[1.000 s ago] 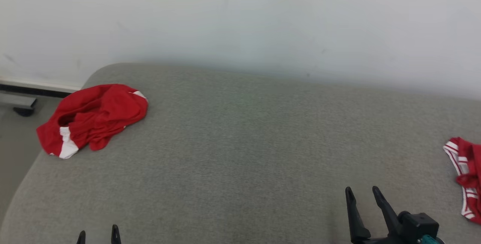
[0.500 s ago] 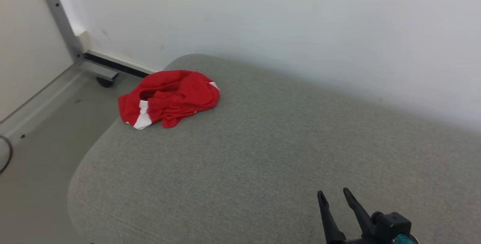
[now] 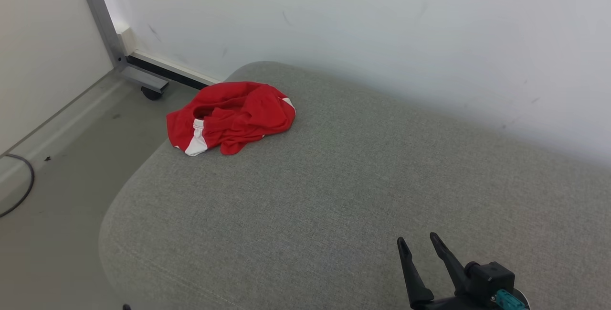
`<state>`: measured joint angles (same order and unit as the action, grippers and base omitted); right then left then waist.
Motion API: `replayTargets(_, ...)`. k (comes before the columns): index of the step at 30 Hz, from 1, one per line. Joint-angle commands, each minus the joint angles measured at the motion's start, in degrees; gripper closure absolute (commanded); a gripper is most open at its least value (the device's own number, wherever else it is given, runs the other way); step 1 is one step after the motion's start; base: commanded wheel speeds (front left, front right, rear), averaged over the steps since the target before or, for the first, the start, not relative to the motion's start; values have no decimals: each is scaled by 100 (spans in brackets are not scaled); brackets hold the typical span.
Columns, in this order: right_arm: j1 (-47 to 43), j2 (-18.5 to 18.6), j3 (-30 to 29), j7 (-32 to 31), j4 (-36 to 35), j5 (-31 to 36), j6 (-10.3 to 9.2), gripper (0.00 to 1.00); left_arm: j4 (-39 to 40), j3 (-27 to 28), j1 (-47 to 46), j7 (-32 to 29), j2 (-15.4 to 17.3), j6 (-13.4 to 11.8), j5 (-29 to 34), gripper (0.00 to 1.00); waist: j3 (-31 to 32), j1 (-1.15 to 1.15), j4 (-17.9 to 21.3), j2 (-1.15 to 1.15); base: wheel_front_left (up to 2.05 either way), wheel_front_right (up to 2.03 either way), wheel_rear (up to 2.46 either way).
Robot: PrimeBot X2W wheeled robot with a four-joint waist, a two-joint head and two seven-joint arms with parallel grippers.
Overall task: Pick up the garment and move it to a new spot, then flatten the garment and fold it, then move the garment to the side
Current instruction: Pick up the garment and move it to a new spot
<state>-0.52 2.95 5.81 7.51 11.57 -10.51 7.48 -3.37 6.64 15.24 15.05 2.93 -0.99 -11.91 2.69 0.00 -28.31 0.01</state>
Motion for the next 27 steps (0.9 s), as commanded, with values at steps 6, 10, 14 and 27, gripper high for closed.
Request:
replayTargets(6,-29,-14,-11,-84,-43,45,1,0,-562,-192,-775,16,35,216,151,0,-51,0,26,-1,0,0,0)
replayTargets(10,-48,-15,-72,-228,-207,180,1,0,-1193,-252,-1815,-115,175,300,101,0,-195,0,72,-1,0,0,0)
replayTargets(14,-97,-5,-174,-447,-488,370,1,0,-2092,-208,-3022,-499,326,337,-47,0,-429,0,172,-1,0,0,0)
replayTargets(27,-133,826,-86,-1711,-2445,608,1,0,-4453,334,-5683,-1235,802,508,-869,0,-2013,0,1264,-1,0,0,0)
